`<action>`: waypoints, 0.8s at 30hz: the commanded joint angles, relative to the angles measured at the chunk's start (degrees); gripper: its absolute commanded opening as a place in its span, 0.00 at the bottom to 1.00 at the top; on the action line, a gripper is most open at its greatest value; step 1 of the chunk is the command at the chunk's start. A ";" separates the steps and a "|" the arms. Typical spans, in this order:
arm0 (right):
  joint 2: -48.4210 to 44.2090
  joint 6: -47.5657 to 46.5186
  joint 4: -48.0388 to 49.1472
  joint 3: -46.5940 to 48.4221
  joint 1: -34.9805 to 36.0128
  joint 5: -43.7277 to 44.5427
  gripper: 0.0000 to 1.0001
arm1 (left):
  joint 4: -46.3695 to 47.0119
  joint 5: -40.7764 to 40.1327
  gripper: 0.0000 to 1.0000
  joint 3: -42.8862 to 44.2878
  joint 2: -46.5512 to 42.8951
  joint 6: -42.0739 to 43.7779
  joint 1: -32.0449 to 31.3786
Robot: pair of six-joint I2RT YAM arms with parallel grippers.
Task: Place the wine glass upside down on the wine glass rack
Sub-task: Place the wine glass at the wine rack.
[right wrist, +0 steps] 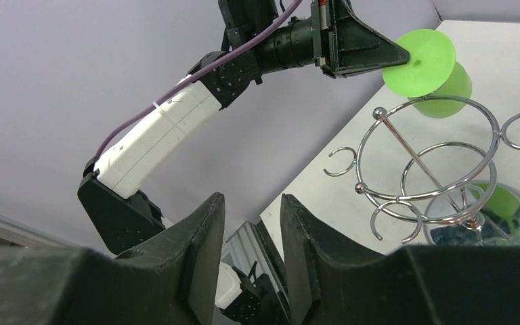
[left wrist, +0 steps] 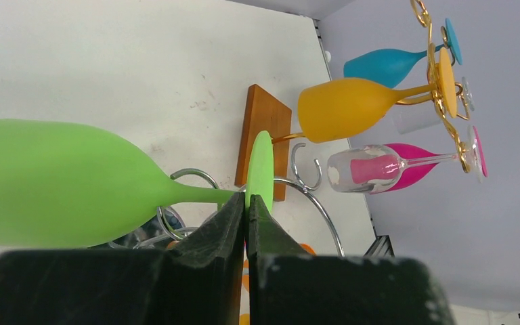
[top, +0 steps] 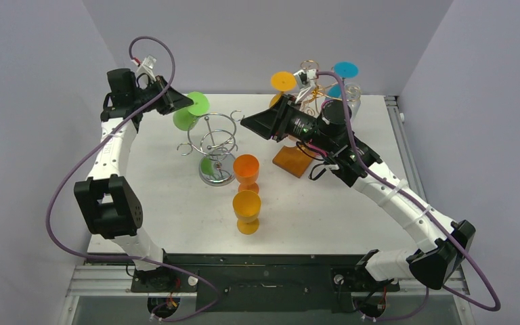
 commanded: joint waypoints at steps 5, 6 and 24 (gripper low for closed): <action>-1.70 0.76 4.20 -1.18 -0.66 -1.06 0.32 | -0.03 1.40 0.00 -1.38 -1.65 2.21 -1.69; -1.67 0.83 4.32 -1.28 -0.65 -1.06 0.31 | -0.33 1.40 0.00 -1.44 -1.54 2.44 -1.87; -1.93 1.04 4.43 -2.16 -0.93 -0.28 0.30 | -11.23 -8.02 0.73 -2.38 -7.36 14.93 -1.91</action>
